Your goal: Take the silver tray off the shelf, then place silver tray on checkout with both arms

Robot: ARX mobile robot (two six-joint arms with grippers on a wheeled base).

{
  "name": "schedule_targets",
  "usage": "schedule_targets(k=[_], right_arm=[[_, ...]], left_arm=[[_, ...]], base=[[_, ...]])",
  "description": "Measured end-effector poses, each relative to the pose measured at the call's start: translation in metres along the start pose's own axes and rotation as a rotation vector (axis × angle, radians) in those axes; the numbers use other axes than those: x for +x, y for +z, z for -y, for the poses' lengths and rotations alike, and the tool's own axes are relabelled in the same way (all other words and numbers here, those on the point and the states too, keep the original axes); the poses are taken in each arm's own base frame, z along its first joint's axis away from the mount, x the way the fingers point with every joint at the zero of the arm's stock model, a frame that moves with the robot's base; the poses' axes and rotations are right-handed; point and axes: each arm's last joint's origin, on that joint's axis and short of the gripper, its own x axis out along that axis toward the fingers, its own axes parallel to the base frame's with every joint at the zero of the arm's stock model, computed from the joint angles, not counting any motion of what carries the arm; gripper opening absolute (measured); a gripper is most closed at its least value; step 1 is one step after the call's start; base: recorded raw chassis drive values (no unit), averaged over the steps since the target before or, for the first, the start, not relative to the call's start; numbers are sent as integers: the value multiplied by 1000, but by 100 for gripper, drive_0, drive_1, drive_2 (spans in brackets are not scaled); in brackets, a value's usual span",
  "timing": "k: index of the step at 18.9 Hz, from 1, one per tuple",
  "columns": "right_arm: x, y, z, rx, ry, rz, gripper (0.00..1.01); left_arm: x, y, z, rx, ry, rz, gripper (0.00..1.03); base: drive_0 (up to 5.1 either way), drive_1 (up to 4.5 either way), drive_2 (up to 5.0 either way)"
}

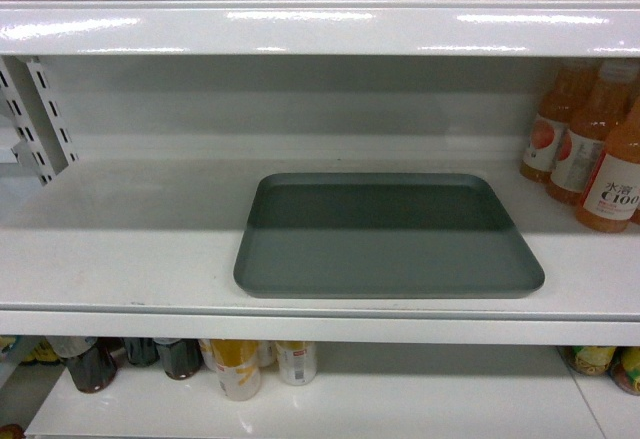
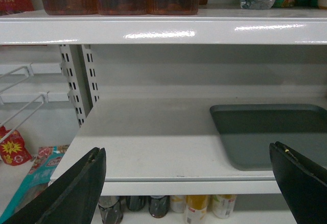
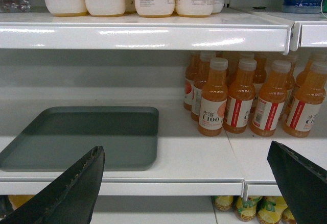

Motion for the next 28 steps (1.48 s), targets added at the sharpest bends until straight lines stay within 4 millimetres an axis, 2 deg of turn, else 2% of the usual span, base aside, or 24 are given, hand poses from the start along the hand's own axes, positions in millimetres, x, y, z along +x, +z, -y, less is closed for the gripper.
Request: schedule_targets(k=[28], right_arm=[[0, 0, 0, 0, 0, 0, 98]], left_arm=[[0, 0, 0, 0, 0, 0, 98]], base=[[0, 0, 0]])
